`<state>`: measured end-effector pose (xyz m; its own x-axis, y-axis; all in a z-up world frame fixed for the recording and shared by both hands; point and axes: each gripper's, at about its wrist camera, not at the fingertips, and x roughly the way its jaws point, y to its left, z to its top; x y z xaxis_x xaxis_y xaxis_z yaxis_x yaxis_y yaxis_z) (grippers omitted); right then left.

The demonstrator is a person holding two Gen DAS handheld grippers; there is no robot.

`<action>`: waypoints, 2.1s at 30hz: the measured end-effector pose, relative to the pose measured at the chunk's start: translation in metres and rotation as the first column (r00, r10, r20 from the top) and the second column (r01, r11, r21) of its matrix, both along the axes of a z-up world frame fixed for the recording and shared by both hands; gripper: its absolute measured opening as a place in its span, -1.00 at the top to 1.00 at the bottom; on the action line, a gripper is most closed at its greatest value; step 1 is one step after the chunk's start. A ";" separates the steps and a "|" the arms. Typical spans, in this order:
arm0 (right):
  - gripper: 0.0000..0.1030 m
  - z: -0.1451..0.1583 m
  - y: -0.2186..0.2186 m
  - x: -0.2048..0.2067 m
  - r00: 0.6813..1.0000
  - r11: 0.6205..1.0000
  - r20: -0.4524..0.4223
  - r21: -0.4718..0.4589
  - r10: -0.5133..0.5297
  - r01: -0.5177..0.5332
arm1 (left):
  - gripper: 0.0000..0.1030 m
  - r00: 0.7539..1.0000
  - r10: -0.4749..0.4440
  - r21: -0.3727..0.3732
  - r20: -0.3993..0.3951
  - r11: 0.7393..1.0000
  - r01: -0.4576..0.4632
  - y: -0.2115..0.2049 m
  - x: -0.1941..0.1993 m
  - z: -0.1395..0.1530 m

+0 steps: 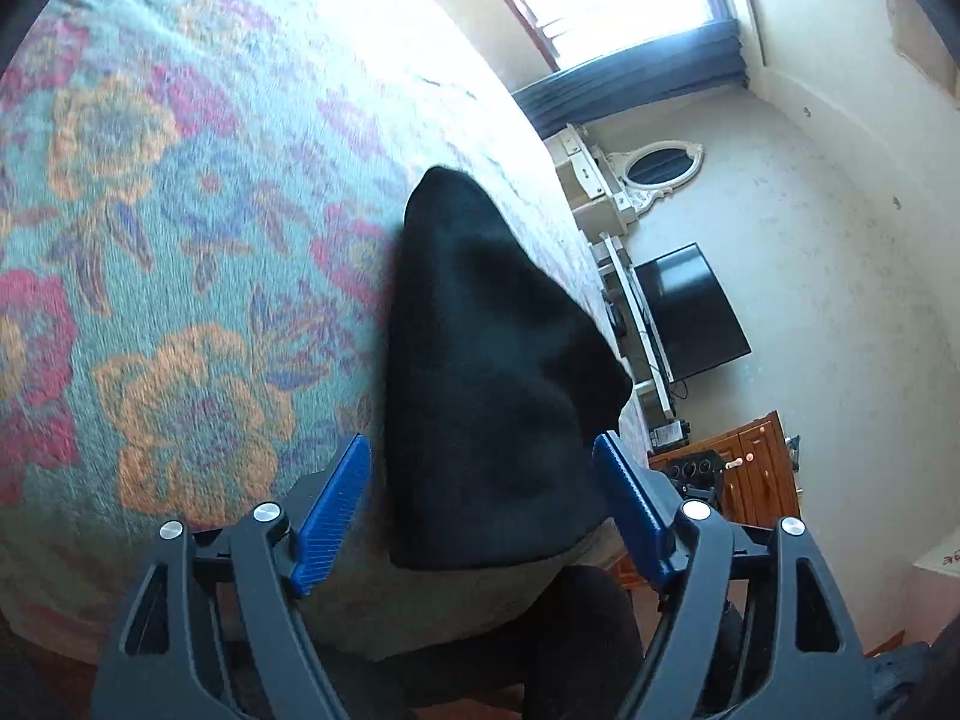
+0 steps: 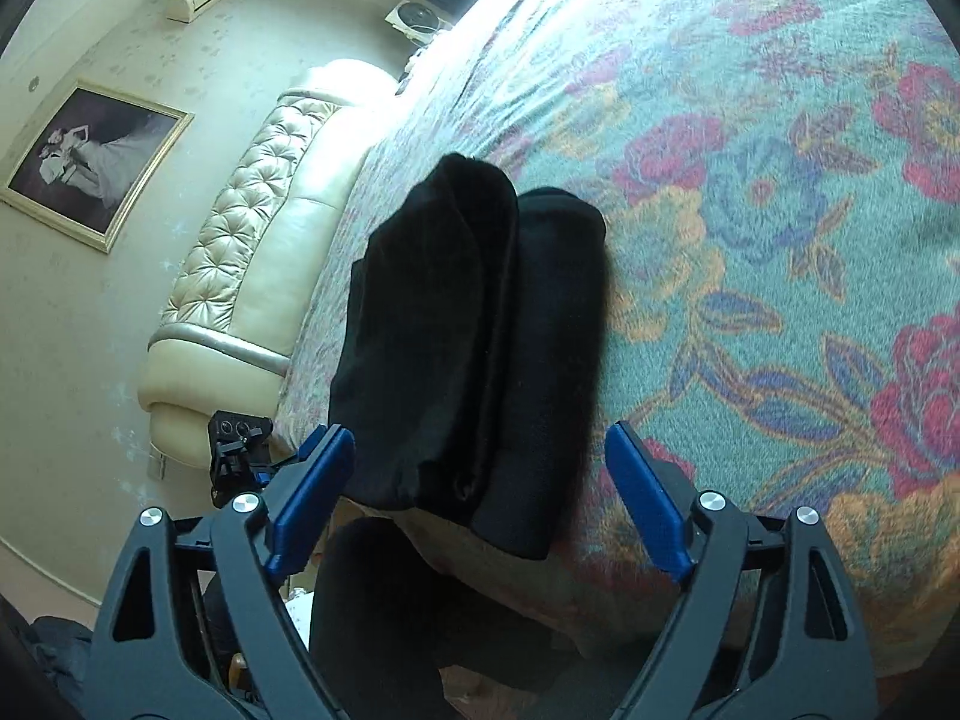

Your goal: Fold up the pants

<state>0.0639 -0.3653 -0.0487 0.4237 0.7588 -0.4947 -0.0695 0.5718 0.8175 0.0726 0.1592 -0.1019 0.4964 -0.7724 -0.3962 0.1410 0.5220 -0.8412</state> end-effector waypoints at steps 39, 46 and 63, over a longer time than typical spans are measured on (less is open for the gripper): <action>-0.80 -0.033 0.007 0.114 0.997 0.988 0.026 0.137 -0.072 0.068 | -0.62 0.987 -0.123 0.109 -0.102 0.985 0.134 -0.081 0.183 -0.022; -0.49 -0.036 0.007 0.118 0.997 0.994 -0.010 0.079 -0.074 0.075 | -0.60 0.987 -0.103 0.110 -0.124 0.987 0.116 -0.078 0.191 -0.027; 0.33 -0.049 0.008 0.120 0.995 0.995 -0.032 0.001 -0.099 0.099 | 0.18 0.996 -0.070 0.331 -0.056 0.940 0.085 -0.098 0.180 -0.025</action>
